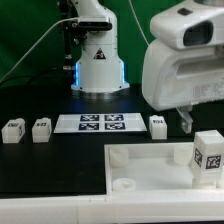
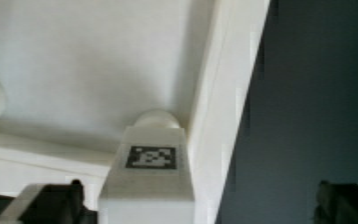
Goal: Assemble one leg
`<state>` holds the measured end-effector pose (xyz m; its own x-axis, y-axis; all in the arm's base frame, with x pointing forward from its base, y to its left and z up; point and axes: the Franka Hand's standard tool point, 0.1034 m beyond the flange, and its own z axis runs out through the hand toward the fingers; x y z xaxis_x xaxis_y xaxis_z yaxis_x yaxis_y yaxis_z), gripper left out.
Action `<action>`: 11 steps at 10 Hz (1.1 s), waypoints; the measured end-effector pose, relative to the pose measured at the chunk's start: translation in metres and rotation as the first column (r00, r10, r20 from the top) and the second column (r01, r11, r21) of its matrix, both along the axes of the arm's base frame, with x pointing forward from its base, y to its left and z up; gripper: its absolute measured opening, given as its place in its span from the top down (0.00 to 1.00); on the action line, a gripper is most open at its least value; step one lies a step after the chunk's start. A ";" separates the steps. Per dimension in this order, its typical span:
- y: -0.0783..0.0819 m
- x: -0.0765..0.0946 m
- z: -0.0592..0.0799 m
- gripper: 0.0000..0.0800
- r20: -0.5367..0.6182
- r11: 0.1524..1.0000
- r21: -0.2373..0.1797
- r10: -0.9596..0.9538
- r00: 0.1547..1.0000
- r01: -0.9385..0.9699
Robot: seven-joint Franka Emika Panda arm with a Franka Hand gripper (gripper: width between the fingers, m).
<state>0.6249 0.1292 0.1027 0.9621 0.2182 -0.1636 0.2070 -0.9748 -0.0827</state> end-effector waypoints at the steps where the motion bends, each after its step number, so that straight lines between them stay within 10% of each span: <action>1: 0.000 0.001 -0.005 0.19 0.017 1.000 0.002 -0.002 1.000 0.002; 9: -0.010 0.017 -0.022 0.19 0.111 1.000 0.012 -0.026 0.993 0.025; 11: -0.010 0.017 -0.022 0.49 0.111 1.000 0.012 -0.027 0.993 0.026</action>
Offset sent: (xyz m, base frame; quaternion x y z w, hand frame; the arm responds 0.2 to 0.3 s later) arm 0.0059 -0.0084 -0.0128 -0.0103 0.0403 0.0025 0.9991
